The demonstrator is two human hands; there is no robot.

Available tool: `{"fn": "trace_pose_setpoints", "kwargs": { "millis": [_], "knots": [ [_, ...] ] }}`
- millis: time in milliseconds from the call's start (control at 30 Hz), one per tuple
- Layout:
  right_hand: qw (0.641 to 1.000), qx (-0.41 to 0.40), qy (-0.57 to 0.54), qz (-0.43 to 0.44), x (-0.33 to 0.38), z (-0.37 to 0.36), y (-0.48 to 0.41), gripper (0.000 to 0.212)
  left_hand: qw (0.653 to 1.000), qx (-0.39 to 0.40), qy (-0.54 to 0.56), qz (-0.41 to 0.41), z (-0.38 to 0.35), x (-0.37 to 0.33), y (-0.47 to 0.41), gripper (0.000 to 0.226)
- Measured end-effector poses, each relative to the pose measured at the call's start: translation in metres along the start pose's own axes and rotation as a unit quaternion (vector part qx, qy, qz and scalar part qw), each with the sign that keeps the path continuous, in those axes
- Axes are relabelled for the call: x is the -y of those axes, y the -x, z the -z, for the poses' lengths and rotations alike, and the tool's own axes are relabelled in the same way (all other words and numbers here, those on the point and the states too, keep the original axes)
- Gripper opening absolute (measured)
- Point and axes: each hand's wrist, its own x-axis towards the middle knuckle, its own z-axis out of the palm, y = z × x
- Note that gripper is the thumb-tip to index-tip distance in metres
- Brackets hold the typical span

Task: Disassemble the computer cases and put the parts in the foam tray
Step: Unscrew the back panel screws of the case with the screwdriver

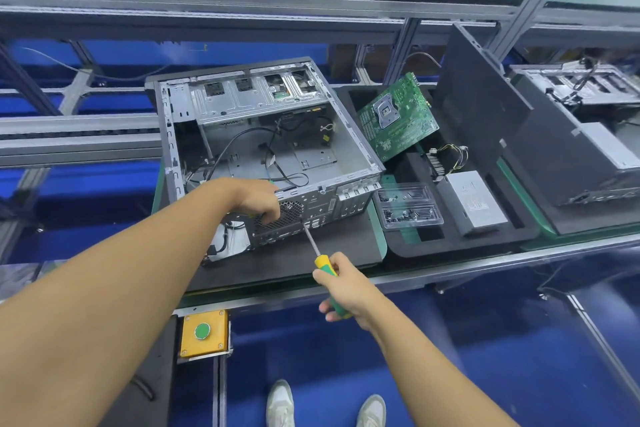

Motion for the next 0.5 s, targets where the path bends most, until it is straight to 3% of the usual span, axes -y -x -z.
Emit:
{"fn": "trace_pose_setpoints", "kwargs": {
  "millis": [133, 200, 267, 333, 400, 467, 500],
  "knots": [
    [0.978, 0.109, -0.149, -0.098, 0.012, 0.014, 0.002, 0.024, 1.0, 0.004, -0.006, -0.005, 0.001, 0.001, -0.001, 0.023],
    [0.972, 0.126, -0.163, -0.112, 0.015, 0.018, 0.002, 0.031, 1.0, 0.001, -0.004, -0.005, 0.001, 0.0, 0.0, 0.02],
    [0.986, 0.091, -0.115, -0.078, 0.012, 0.017, 0.003, 0.028, 1.0, 0.006, -0.001, -0.008, 0.001, -0.001, 0.002, 0.02],
    [1.0, 0.001, 0.019, 0.008, 0.005, 0.014, 0.003, 0.015, 1.0, 0.007, -0.015, -0.015, 0.001, -0.002, 0.002, 0.033],
    [0.971, -0.096, 0.202, 0.089, -0.005, 0.014, 0.0, 0.02, 1.0, 0.007, -0.018, -0.017, 0.0, -0.001, 0.001, 0.037],
    [0.961, -0.118, 0.228, 0.104, -0.008, 0.012, -0.002, 0.022, 1.0, 0.001, -0.009, -0.013, 0.0, 0.0, -0.001, 0.041],
    [0.977, -0.093, 0.174, 0.086, -0.007, 0.009, -0.002, 0.022, 1.0, -0.001, -0.006, -0.009, 0.0, 0.0, -0.001, 0.041]
  ]
}}
